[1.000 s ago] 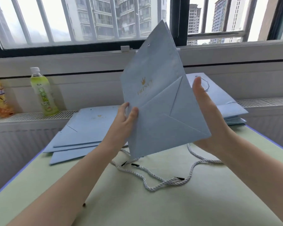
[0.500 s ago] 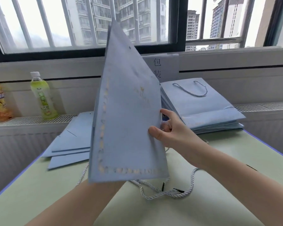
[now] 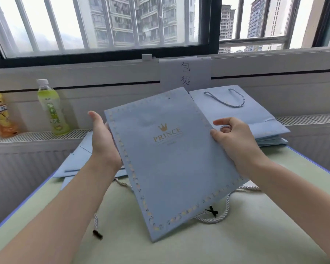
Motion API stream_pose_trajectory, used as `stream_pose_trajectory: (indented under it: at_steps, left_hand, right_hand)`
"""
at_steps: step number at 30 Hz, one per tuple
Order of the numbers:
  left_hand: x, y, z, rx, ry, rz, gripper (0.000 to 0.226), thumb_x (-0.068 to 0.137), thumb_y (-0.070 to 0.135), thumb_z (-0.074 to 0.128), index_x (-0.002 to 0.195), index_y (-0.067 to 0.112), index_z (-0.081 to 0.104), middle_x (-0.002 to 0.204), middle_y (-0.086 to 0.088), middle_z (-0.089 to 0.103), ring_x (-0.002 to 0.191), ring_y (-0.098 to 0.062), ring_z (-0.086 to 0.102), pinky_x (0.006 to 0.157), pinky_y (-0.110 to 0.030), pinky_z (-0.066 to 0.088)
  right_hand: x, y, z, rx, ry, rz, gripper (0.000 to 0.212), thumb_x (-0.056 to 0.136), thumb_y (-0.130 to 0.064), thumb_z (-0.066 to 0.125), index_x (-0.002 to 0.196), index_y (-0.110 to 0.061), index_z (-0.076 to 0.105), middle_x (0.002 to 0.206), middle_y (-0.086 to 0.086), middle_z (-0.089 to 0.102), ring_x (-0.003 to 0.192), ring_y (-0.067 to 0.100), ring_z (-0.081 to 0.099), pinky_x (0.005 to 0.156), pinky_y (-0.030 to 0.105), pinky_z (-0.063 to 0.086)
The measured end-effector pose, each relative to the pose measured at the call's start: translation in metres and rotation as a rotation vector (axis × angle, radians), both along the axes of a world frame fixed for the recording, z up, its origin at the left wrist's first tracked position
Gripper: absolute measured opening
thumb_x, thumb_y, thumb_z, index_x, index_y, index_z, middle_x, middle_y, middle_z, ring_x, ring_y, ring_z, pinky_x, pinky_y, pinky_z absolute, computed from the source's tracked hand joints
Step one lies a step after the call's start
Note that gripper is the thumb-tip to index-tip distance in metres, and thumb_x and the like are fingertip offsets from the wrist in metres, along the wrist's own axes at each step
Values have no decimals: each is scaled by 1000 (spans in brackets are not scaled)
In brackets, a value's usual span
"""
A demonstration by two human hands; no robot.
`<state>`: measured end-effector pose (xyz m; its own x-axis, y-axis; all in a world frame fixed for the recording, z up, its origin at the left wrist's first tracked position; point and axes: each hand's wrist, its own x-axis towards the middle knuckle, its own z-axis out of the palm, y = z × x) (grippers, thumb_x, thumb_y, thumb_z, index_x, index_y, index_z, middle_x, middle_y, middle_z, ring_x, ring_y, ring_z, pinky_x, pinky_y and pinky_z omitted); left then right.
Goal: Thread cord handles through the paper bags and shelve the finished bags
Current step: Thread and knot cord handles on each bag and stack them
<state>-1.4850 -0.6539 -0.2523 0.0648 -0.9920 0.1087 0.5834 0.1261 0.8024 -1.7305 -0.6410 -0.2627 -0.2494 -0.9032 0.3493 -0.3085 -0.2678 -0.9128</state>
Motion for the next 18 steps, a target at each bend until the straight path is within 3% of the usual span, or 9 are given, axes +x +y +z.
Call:
stream_pose_trajectory:
  at_steps: [3,6,8,11,13,15,18]
  left_hand:
    - [-1,0,-2,9,-141,51,49,96,45,44,125,7,56,114,-15,67,94,-29,69,68,-42,57]
    - [-8,-1,-7,57,-245,228,35,96,17,54,122,-4,52,102,-17,68,71,-24,71,51,-33,55]
    - [-9,0,-7,101,-277,229,37,94,17,56,122,-7,52,104,-20,68,71,-26,71,51,-33,54]
    - [-12,2,-7,156,-353,169,35,94,14,56,120,-10,53,93,-18,69,63,-23,70,47,-28,53]
    - [-20,7,-8,175,-449,92,32,94,11,54,121,-6,53,80,-11,68,54,-18,67,42,-25,50]
    - [-29,10,-9,189,-565,39,38,93,11,56,130,9,48,82,-6,66,55,-16,66,41,-22,50]
    - [-44,19,-12,222,-657,-132,37,91,8,58,125,20,50,86,-9,68,55,-17,67,44,-23,51]
  right_hand:
    - [1,0,-1,-15,57,-17,22,90,-6,54,110,-14,58,72,-3,37,60,10,40,45,10,33]
    - [2,5,3,-83,32,-36,20,93,-7,47,107,-14,59,72,-2,41,53,4,40,41,9,30]
    - [2,9,12,-163,-4,-51,21,96,-6,40,102,-13,58,65,-2,40,44,2,38,42,11,30]
    - [-4,10,22,-166,-88,42,29,94,-3,35,95,-16,61,61,0,40,54,10,39,58,23,38]
    - [-6,8,23,-129,-100,79,31,92,-2,36,90,-18,62,65,0,45,57,10,44,66,26,41]
    - [-8,6,21,-125,-68,57,34,90,0,36,87,-20,63,70,-1,50,57,5,49,63,16,41]
    - [-9,7,19,-138,-95,70,36,89,4,35,87,-18,63,78,0,59,63,8,53,58,9,43]
